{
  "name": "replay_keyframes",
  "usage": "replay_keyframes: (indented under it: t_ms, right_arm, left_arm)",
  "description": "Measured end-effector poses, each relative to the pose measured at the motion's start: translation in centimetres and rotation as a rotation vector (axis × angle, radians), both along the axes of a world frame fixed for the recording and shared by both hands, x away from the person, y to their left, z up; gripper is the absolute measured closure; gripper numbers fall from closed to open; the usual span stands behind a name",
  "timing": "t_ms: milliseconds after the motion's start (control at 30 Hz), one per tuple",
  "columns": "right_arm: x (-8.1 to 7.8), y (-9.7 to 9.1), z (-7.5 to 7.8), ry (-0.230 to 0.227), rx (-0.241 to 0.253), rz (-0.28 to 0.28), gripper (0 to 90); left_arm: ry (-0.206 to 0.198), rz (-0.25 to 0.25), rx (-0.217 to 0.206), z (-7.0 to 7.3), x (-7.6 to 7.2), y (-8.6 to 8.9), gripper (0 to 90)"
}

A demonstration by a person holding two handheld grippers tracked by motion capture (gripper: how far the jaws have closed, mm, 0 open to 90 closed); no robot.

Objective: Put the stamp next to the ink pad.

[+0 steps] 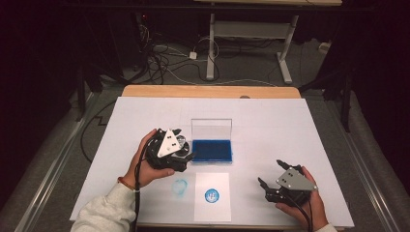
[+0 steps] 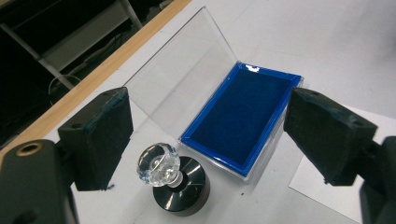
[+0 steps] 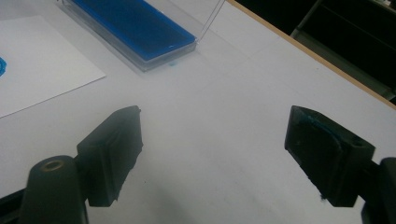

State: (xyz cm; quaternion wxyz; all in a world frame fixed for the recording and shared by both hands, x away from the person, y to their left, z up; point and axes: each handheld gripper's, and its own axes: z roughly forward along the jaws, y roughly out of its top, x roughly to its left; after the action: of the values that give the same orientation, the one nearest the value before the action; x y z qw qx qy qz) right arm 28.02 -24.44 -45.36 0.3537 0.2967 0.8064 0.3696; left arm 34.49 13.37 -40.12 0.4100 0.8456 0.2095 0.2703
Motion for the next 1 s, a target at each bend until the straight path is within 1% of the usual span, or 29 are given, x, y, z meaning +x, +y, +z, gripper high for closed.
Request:
replay_keyframes:
  t_ms: [67,100,233,267,300,400,467,533,633,700,833,933,1000]
  right_arm:
    - [0.0,0.0,0.0,-0.001,0.000,-0.001,19.5]
    - [0.0,0.0,0.0,-0.001,-0.001,-0.001,19.5]
    - [0.0,0.0,0.0,0.000,-0.003,-0.001,19.5]
    - [0.0,0.0,0.0,-0.001,-0.002,-0.001,19.5]
    - [0.0,0.0,0.0,-0.002,-0.001,-0.001,19.5]
    - [0.0,0.0,0.0,-0.001,0.000,-0.002,19.5]
    - [0.0,0.0,0.0,0.000,-0.001,-0.001,19.5]
    - [0.0,0.0,0.0,-0.001,-0.001,-0.001,19.5]
    - [0.0,0.0,0.0,0.000,0.000,-0.001,19.5]
    - [0.0,0.0,0.0,0.000,0.001,0.000,19.5]
    - [0.0,0.0,0.0,-0.001,0.005,-0.001,19.5]
    - [0.0,0.0,0.1,-0.004,0.002,-0.001,19.5]
    - [0.0,0.1,0.1,-0.005,0.004,0.000,19.5]
  left_arm:
    - [0.004,-0.017,-0.008,0.0,-0.2,0.1,15.6]
    - [-0.001,-0.020,-0.008,-0.1,-0.3,0.1,15.6]
    - [-0.017,-0.015,-0.016,-0.1,-0.5,0.5,15.6]
    - [-0.019,-0.014,-0.024,-0.1,-0.6,0.5,15.6]
    - [-0.022,-0.018,-0.022,-0.1,-0.7,0.6,15.6]
    - [-0.038,-0.007,-0.021,-0.3,-1.0,0.6,15.6]
    - [-0.059,-0.003,-0.006,-0.5,-1.3,0.7,15.6]
    - [-0.065,0.001,0.000,-0.5,-1.5,0.7,15.6]
    - [-0.073,0.000,-0.009,-0.6,-1.8,1.0,15.6]
    - [-0.081,0.002,-0.008,-0.7,-2.0,1.2,15.6]
    - [-0.084,0.004,-0.012,-0.8,-2.4,1.8,15.6]
    - [-0.083,0.010,-0.008,-1.0,-2.6,2.2,15.6]
    - [-0.083,0.014,0.003,-1.2,-2.8,2.5,15.6]
